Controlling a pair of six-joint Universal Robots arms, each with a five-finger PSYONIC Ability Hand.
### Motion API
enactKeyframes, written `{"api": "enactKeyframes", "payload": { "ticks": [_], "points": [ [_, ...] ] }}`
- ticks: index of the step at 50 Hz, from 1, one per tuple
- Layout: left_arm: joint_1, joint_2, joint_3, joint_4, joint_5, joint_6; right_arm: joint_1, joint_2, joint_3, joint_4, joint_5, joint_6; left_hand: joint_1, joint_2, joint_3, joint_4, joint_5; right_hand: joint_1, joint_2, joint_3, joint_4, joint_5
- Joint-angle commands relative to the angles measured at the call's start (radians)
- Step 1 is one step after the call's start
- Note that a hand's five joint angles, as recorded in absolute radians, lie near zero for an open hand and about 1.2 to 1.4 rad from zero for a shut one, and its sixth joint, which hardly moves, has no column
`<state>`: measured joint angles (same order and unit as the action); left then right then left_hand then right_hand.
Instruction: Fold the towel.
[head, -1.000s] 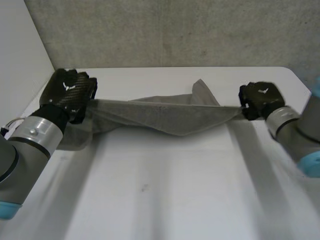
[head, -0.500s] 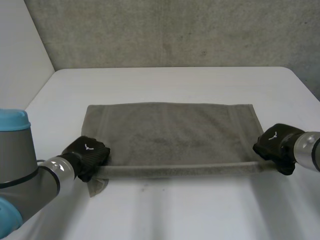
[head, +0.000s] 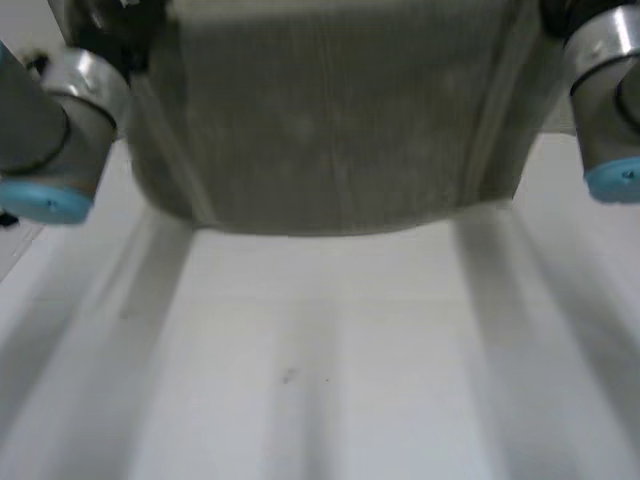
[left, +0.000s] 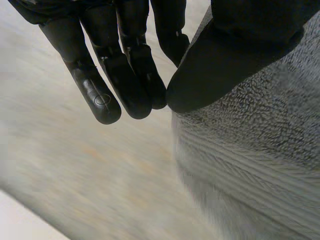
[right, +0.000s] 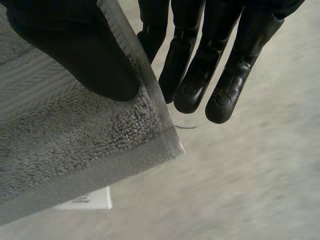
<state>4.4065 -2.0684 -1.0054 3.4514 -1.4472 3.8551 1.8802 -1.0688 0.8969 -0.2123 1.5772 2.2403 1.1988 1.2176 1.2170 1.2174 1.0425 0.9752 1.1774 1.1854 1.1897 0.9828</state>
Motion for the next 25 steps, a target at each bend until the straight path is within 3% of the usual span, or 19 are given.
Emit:
{"api": "enactKeyframes", "payload": {
  "ticks": [1,13,18,25],
  "points": [
    [0.011,0.137,-0.137,0.045,0.01,-0.103,0.0,-0.148,0.227,-0.153,-0.084,0.036,0.197,0.179,0.179,0.179,0.179,0.421,0.219,0.211,0.207,0.239],
    [0.067,0.169,-0.678,0.052,0.106,-0.077,-0.012,-0.189,0.653,-0.083,-0.112,0.031,0.197,0.179,0.179,0.179,0.179,0.421,0.219,0.211,0.207,0.239],
    [0.071,0.156,-0.812,0.055,0.169,-0.033,-0.015,-0.186,0.779,-0.001,-0.135,0.032,0.197,0.179,0.179,0.179,0.179,0.421,0.219,0.211,0.207,0.239],
    [0.073,0.157,-0.891,0.042,0.186,0.018,-0.027,-0.187,0.858,0.059,-0.149,0.039,0.197,0.179,0.179,0.179,0.179,0.421,0.219,0.211,0.207,0.239]
  ]
}}
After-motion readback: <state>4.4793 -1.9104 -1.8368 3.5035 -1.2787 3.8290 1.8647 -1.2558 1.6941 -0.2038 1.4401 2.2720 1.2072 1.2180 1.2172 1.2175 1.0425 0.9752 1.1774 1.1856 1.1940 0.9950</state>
